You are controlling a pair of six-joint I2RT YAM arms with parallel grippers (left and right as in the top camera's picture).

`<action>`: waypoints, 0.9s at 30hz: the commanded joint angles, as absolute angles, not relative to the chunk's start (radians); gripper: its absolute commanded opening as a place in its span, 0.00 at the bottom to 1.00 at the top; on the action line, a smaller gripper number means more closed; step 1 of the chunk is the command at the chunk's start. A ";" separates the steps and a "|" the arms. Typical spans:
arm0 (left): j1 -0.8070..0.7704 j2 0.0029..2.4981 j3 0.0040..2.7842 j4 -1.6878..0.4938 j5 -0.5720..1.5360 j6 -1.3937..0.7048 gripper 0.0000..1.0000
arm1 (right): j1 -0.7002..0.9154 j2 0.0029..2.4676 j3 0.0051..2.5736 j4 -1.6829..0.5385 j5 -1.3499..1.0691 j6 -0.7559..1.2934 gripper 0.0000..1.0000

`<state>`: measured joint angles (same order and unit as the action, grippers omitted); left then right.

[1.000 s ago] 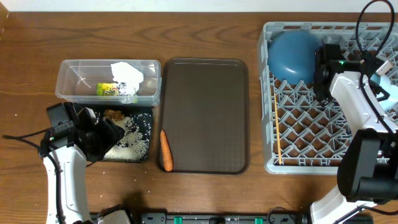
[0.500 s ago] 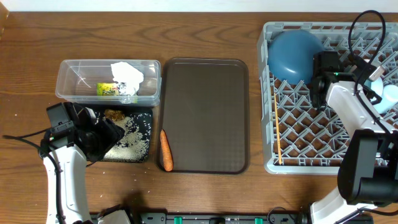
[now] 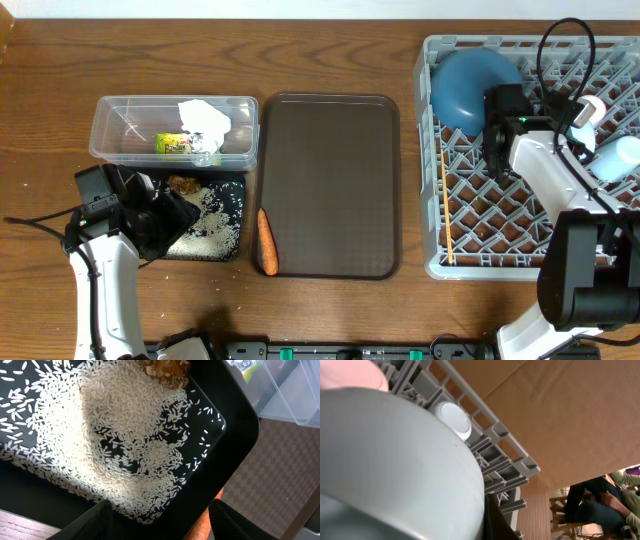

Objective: Sort waste into correct bins and load items into the dishwasher rack

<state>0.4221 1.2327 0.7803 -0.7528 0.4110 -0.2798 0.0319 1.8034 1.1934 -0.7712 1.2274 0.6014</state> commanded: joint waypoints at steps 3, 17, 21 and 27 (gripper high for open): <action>0.427 1.234 0.784 -0.754 0.399 -0.262 0.63 | 0.085 1.802 1.176 -0.803 0.978 0.586 0.06; 0.427 1.234 0.784 -0.755 0.399 -0.262 0.64 | 0.181 1.766 1.176 -0.847 0.698 0.585 0.40; 0.427 1.234 0.784 -0.755 0.399 -0.262 0.64 | 0.186 1.719 1.176 -0.859 0.697 0.584 0.48; 0.427 1.234 0.784 -0.754 0.399 -0.262 0.68 | 0.186 1.619 1.176 -0.855 0.682 0.559 0.72</action>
